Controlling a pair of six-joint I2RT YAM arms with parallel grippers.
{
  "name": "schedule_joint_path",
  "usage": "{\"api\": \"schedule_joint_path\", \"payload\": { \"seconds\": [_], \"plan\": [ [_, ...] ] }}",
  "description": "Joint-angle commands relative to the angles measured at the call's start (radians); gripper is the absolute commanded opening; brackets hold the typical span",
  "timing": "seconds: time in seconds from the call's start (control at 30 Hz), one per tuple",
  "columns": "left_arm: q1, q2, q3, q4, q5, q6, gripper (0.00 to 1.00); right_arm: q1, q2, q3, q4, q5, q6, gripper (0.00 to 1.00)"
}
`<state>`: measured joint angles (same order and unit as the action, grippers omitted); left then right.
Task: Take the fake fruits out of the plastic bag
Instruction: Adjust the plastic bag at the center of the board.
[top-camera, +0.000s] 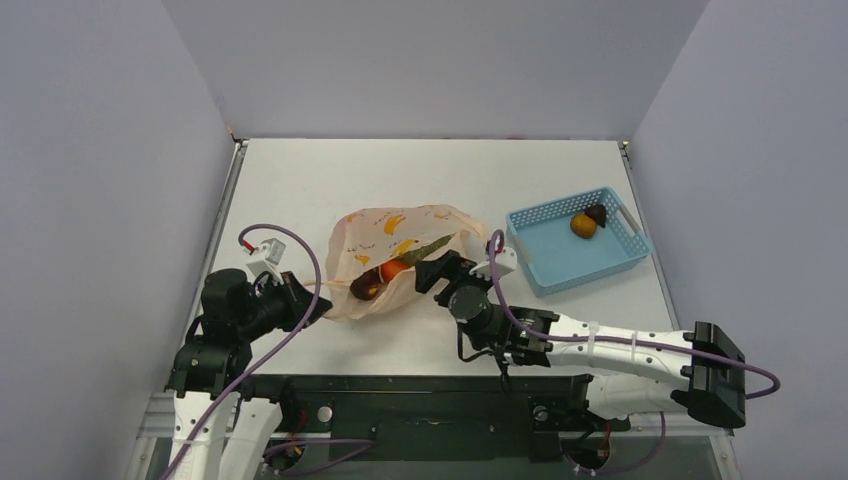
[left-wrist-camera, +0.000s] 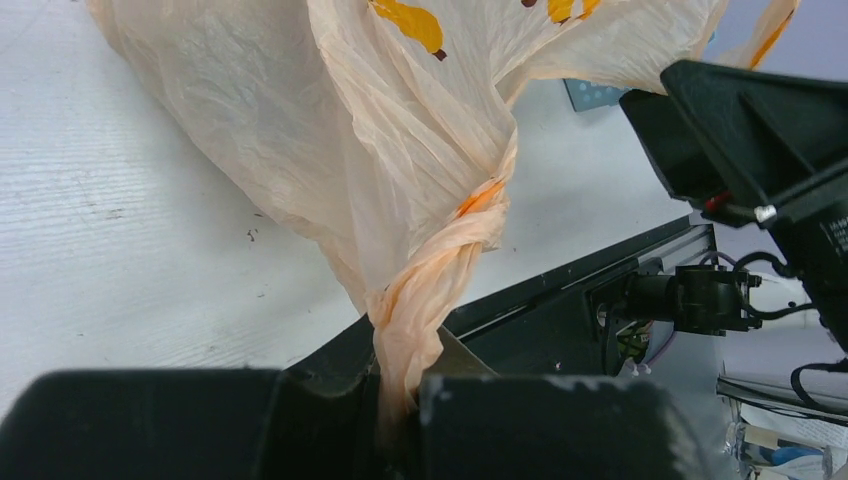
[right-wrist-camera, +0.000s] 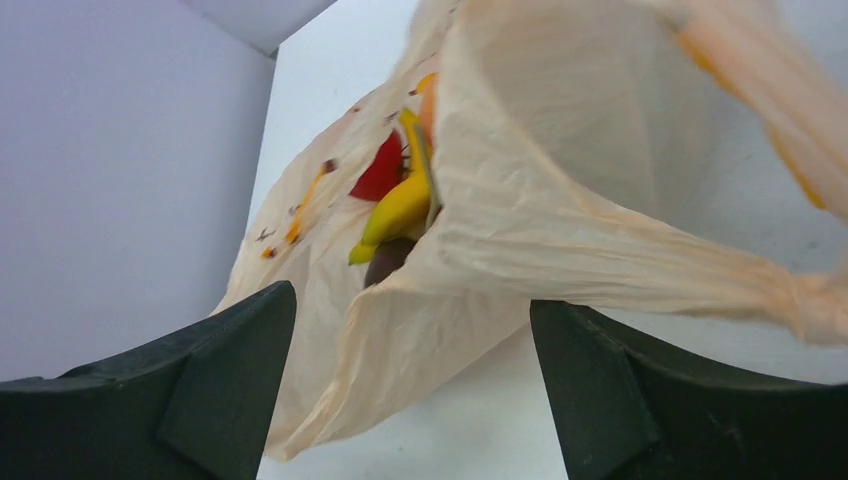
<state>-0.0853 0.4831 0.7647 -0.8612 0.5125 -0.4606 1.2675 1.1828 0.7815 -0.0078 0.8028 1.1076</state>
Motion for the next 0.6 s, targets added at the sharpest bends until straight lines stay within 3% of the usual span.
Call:
{"api": "schedule_joint_path", "payload": {
  "seconds": [0.0, 0.07, 0.13, 0.17, 0.23, 0.4, 0.57],
  "plan": [
    [-0.001, -0.011, 0.025, 0.026, -0.037, 0.006, 0.00, -0.143, -0.051, -0.047, 0.028, -0.116, 0.033, 0.82],
    [-0.001, -0.015, 0.021, 0.022, -0.042, 0.004, 0.00, -0.202, -0.066, -0.061, 0.018, -0.132, 0.034, 0.79],
    [-0.001, -0.017, 0.015, 0.019, -0.044, 0.002, 0.00, -0.261, -0.078, -0.078, 0.016, -0.178, 0.057, 0.64],
    [-0.001, -0.019, 0.015, 0.018, -0.046, 0.002, 0.00, -0.288, -0.083, -0.086, 0.015, -0.188, 0.064, 0.30],
    [0.000, -0.023, 0.015, 0.010, -0.056, 0.003, 0.00, -0.316, -0.107, -0.129, 0.011, -0.183, 0.073, 0.01],
    [0.000, -0.052, 0.023, -0.021, -0.103, 0.004, 0.00, -0.360, -0.220, -0.246, -0.076, -0.049, 0.036, 0.00],
    [-0.002, -0.082, -0.014, -0.043, -0.122, -0.022, 0.00, -0.408, -0.288, -0.407, -0.089, -0.073, 0.000, 0.00]
  ]
}}
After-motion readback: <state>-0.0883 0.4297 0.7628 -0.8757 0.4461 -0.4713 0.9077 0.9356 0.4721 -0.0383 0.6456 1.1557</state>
